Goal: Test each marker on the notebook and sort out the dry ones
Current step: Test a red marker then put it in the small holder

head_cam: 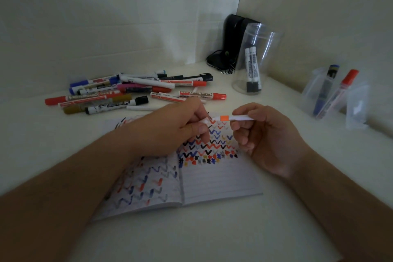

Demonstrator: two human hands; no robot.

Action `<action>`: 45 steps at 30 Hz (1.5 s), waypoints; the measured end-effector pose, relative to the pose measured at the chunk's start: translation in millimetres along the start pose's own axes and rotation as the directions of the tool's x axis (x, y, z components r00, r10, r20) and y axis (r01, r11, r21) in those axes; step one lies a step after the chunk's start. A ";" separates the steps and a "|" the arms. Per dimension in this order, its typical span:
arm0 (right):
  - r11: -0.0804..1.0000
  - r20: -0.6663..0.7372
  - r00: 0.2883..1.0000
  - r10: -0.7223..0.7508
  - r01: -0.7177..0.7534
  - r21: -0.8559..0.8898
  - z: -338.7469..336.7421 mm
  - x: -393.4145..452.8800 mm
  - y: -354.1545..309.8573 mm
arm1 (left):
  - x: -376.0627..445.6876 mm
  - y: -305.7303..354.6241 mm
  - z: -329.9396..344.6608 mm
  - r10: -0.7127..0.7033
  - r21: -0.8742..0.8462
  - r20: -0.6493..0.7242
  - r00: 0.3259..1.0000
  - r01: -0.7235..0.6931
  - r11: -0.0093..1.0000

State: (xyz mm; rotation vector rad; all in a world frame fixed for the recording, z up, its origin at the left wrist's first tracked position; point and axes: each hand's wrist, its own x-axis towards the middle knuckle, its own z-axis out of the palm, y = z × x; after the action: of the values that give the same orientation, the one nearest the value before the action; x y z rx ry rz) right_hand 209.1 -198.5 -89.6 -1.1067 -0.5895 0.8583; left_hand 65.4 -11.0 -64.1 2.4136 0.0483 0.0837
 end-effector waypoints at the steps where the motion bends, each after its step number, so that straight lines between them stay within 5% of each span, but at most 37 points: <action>1: 1.000 -0.008 1.000 0.005 -0.005 -0.012 0.9 0.0 0.4 | 0.1 0.0 0.3 0.000 0.002 -0.001 1.000 0.000 1.000; 11: 0.991 -0.076 0.997 -0.020 0.010 -0.135 6.8 -0.7 0.7 | 6.4 -11.4 6.7 0.033 0.137 -0.173 0.984 -0.009 0.991; 18: 0.991 -0.053 0.996 -0.067 0.060 -0.116 10.7 -5.5 -4.5 | 6.3 -8.0 8.4 0.078 0.020 -0.230 0.970 -0.075 0.997; 26: 0.991 -0.049 0.995 -0.091 0.086 -0.101 8.5 -4.0 -3.4 | 8.4 -2.4 10.7 0.158 0.091 -0.260 0.953 -0.139 0.986; 31: 0.982 -0.146 0.983 -0.110 0.086 -0.167 6.8 -3.6 -10.2 | 14.9 3.5 21.0 0.172 0.043 -0.318 0.932 -0.167 0.985; 38: 0.924 -0.254 0.940 -0.227 0.125 -0.362 -6.1 -13.2 -43.8 | 24.0 13.7 35.4 0.228 0.167 -0.071 0.971 -0.214 0.962; 42: 0.751 -0.302 0.834 -0.461 0.186 -0.633 -32.8 -20.0 -82.5 | 24.2 7.0 43.3 0.276 0.408 0.061 0.959 -0.276 0.870; 45: 0.585 -0.377 0.644 -0.665 0.136 -0.800 -62.6 -22.7 -121.6 | 25.0 4.3 45.1 0.320 0.433 0.061 0.946 -0.314 0.845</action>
State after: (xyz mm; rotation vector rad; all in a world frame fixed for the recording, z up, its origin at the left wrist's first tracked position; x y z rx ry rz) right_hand 281.1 -273.5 2.0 -1.7686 -0.5635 -0.3096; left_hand 93.7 -42.6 -93.7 2.8531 -0.3681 0.2675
